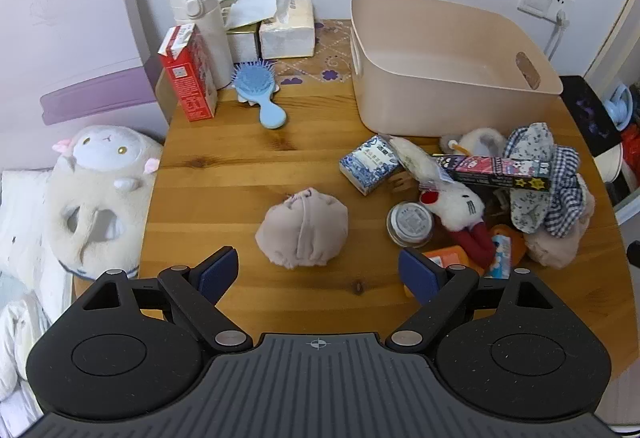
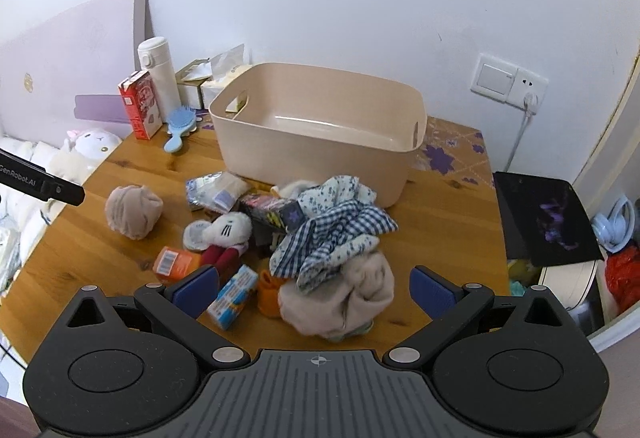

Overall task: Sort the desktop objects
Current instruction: 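Grasp the pink knit hat with the left tool while the right tool grasps the checked cloth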

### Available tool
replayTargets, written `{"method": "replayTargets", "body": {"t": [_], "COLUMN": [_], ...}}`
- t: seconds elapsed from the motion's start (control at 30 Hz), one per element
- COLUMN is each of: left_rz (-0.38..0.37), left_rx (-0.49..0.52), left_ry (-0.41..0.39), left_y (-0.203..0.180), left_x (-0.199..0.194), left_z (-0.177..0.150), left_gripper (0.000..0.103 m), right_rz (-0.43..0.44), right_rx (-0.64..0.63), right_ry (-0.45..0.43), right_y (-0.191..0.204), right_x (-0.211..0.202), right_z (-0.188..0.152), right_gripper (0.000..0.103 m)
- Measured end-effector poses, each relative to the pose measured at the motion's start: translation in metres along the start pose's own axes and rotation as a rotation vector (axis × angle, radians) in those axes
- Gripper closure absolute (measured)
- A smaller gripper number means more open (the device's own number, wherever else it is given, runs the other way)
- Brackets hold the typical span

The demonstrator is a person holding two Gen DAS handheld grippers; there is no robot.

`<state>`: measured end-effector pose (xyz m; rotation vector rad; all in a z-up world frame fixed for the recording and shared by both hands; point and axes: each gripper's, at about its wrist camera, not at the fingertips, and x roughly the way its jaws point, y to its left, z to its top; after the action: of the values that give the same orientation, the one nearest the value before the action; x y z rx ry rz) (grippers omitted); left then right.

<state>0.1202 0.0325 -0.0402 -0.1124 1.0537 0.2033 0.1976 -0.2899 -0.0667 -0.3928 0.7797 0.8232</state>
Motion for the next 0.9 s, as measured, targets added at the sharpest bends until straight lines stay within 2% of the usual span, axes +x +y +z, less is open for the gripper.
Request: {"method": "replayTargets", "body": {"t": [0.17,0.5,0.67,0.9], "left_rz": [-0.008,0.029,0.082,0.123], "left_rx": [0.032,0.039,0.055,0.041], "left_ry": [0.012,0.060,0.043,0.118], "left_y": [0.001,0.004,0.002,0.000], "left_x": [0.018,0.067,0.087,0.122], "left_z": [0.011,0.023,0.027,0.028], "left_gripper": [0.014,0.014,0.014,0.014], "right_rz": [-0.008,-0.043,-0.014,0.044], "right_rx": [-0.012,-0.109,-0.146,-0.185], "right_ry": [0.007,0.046,0.066,0.097], "right_y": [0.000,-0.015,-0.025,-0.031], "right_x": [0.015,0.056,0.081,0.113], "right_z": [0.005,0.016,0.021,0.024], "right_gripper": [0.000,0.000,0.000,0.000]}}
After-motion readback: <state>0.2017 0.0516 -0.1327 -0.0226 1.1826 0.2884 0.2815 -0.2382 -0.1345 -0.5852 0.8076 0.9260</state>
